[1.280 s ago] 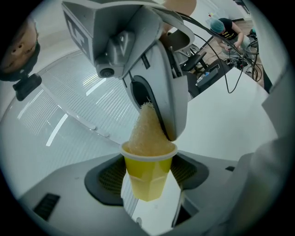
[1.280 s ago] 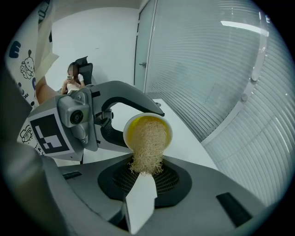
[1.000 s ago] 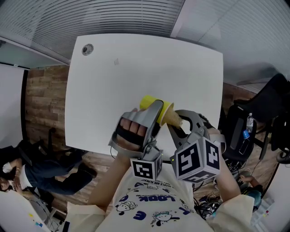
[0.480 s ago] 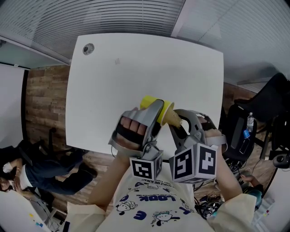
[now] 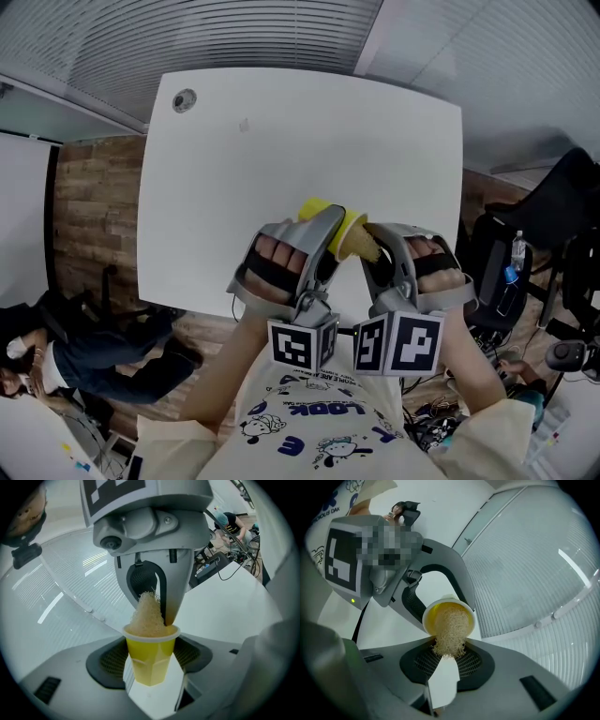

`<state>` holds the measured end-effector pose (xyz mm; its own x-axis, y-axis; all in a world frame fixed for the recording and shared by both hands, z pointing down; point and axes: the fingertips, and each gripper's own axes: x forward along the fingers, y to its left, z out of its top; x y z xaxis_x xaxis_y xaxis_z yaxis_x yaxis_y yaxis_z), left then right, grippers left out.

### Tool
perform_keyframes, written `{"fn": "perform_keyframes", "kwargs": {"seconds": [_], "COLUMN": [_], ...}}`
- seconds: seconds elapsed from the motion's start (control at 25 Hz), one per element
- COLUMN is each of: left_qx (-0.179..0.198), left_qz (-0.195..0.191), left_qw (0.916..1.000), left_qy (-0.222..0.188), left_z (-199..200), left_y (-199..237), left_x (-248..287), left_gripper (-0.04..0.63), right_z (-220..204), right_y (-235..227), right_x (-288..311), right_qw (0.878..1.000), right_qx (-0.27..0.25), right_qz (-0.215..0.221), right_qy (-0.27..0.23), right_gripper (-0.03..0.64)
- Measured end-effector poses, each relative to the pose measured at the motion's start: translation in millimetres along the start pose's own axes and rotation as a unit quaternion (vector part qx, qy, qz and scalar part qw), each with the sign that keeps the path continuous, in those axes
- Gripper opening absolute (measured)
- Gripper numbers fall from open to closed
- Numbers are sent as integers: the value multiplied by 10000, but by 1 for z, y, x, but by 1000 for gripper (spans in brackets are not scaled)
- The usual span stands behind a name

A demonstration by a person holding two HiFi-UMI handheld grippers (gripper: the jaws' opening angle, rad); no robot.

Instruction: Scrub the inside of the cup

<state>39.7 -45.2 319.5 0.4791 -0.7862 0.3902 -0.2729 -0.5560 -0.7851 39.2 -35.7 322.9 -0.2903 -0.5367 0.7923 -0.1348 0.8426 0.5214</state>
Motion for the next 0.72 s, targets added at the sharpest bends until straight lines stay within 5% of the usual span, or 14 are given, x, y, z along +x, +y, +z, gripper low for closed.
{"fn": "perform_keyframes", "kwargs": {"seconds": [0.72], "left_qx": [-663], "left_qz": [-950], "left_qw": [9930], "left_qy": [-220], "left_z": [3], "left_y": [-10], "left_x": [-7], "left_gripper": [328], "right_z": [4], "right_y": [3], "right_x": [-6], "right_qw": [9822], "right_qx": [-1781], "right_qz": [-558], "right_qy": [196], "right_gripper": [74]}}
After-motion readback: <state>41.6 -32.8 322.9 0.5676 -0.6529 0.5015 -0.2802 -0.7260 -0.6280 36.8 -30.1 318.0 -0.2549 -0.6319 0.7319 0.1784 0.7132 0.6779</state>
